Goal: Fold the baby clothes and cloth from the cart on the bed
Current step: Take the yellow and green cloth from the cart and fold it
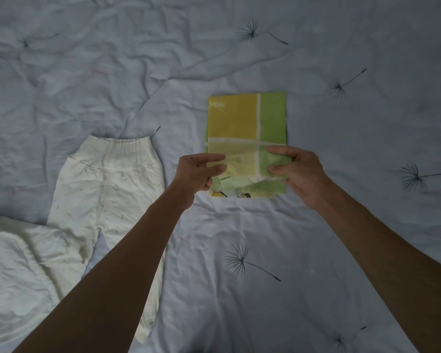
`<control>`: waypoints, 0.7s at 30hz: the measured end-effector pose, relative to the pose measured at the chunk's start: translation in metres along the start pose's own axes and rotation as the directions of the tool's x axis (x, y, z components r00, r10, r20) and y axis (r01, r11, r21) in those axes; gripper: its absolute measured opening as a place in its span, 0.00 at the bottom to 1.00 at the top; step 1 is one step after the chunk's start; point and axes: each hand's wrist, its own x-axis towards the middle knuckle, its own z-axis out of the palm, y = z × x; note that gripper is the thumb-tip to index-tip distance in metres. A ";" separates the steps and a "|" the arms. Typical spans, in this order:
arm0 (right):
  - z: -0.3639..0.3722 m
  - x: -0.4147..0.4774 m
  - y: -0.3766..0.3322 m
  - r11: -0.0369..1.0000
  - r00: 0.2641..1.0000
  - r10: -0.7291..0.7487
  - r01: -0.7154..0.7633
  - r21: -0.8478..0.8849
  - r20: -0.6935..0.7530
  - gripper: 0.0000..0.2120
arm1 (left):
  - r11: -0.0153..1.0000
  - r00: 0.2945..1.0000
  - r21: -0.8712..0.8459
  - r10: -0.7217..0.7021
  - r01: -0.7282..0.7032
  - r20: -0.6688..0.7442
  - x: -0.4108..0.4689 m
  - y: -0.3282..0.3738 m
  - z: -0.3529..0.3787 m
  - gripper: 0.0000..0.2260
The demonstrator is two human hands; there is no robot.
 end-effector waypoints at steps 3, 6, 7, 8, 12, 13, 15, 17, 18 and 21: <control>0.001 0.002 -0.010 1.000 1.000 0.004 -0.004 0.019 0.006 0.25 | 1.000 1.000 -0.009 0.003 -0.003 -0.005 0.002 0.008 0.001 0.13; 0.002 0.006 -0.017 1.000 1.000 -0.005 0.005 0.030 0.009 0.25 | 1.000 1.000 -0.020 0.007 -0.007 -0.004 0.005 0.013 0.002 0.13; 0.002 0.007 -0.019 0.999 1.000 -0.008 0.008 0.032 0.009 0.25 | 1.000 1.000 -0.027 0.006 -0.007 -0.006 0.006 0.014 0.003 0.13; 0.003 0.007 -0.022 0.999 1.000 -0.009 0.009 0.034 0.009 0.26 | 0.999 1.000 -0.035 0.003 -0.003 -0.009 0.007 0.015 0.003 0.13; 0.002 0.011 -0.030 0.999 1.000 -0.012 0.011 0.045 0.010 0.26 | 0.998 1.000 -0.055 -0.018 0.018 -0.008 0.011 0.013 0.005 0.13; 0.002 0.013 -0.031 0.999 1.000 -0.013 0.012 0.046 0.011 0.26 | 0.998 1.000 -0.063 -0.026 0.025 -0.010 0.012 0.012 0.006 0.13; 0.002 0.016 -0.032 0.999 1.000 -0.011 0.010 0.051 0.014 0.26 | 0.996 0.999 -0.086 -0.040 0.039 -0.008 0.015 0.008 0.007 0.13; 0.002 0.019 -0.033 0.998 1.000 -0.009 0.008 0.058 0.017 0.26 | 0.993 0.999 -0.109 -0.054 0.053 -0.007 0.017 0.004 0.008 0.13; 0.002 0.020 -0.033 0.998 1.000 -0.007 0.006 0.060 0.017 0.26 | 0.991 0.998 -0.120 -0.063 0.061 -0.012 0.019 0.003 0.009 0.14; 0.003 0.025 -0.033 0.997 1.000 -0.004 0.002 0.072 0.014 0.26 | 0.987 0.996 -0.144 -0.080 0.074 -0.039 0.022 -0.001 0.012 0.14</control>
